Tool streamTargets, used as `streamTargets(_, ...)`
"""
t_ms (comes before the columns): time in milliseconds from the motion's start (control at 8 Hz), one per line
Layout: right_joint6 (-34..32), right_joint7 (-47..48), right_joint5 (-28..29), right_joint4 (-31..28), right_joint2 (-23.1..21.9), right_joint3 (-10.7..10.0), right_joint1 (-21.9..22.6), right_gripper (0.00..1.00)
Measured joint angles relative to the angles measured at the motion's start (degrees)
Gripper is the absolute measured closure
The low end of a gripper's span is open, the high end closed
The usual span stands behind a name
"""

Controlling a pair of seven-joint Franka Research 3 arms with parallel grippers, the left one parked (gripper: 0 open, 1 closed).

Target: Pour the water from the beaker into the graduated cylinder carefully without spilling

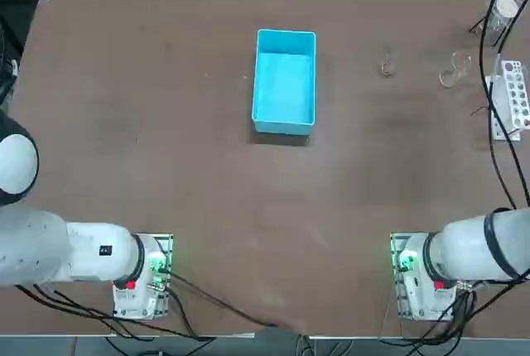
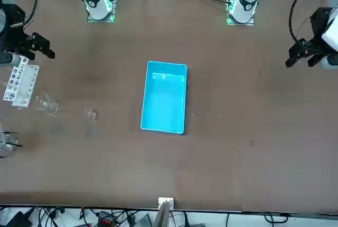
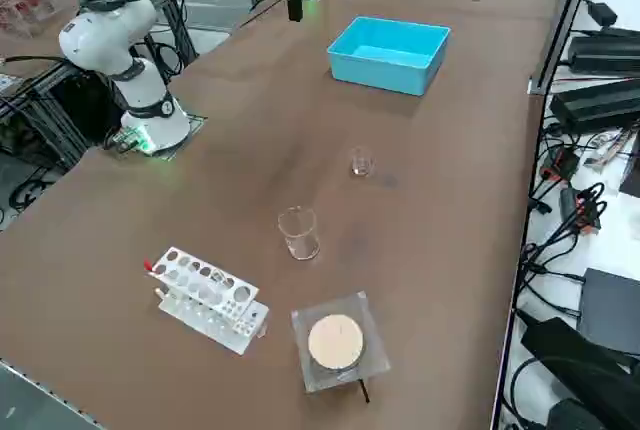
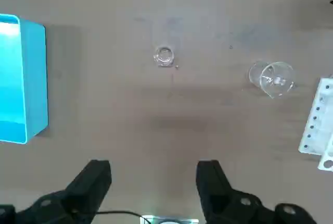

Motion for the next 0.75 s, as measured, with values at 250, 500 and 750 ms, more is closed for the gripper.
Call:
streamTargets(250,-0.03,0.00,0.00,0.01,0.04,0.00,-0.02,0.00)
streamTargets(500,-0.03,0.00,-0.01,0.01,0.13,0.00,-0.06,0.00)
streamTargets(750,-0.11,0.00,-0.07,0.01,0.14,0.00,-0.06,0.00)
